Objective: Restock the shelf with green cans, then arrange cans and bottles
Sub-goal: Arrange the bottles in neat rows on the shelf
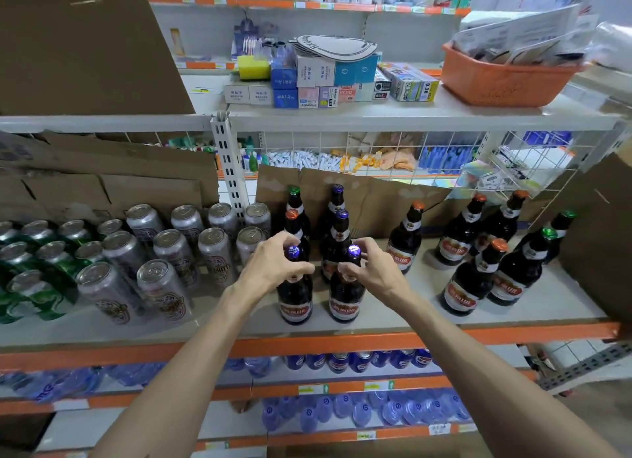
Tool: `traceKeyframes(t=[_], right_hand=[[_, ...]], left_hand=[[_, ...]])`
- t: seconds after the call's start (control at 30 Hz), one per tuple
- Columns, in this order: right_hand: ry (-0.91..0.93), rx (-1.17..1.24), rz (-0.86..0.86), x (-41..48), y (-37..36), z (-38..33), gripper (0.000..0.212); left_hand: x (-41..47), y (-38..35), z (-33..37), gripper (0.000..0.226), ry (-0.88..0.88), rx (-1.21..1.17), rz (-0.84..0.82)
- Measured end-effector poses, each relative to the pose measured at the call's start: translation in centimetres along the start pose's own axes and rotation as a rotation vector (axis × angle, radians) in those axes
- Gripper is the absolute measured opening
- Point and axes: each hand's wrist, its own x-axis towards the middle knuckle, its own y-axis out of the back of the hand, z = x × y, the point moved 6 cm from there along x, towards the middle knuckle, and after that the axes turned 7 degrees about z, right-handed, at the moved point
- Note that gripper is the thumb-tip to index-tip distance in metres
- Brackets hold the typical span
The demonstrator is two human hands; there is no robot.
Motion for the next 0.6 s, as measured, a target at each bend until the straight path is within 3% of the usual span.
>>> traceKeyframes(t=[0.1,0.3,0.5,0.6], right_hand=[[-0.005,0.007,0.061,-0.1,1.8,0.2,0.05],[-0.025,0.026,0.196,-0.7,8.9,3.2,0.028],[-0.091,-0.043,0.487,-0.5,20.4,10.0,0.016],[-0.108,-0.074,0.541,0.4,25.3,13.4,0.014]], left_hand=[[1.1,0.1,3.6,0.05,-0.086,-0.05,0.074],[3.0,-3.8,12.4,0.017,-0.243,-0.023,0.186],[4.7,-11.7,18.3,0.014,-0.251,0.032,0.055],[5.7,-14.9,19.5,0.016,-0.188,0.051,0.044]])
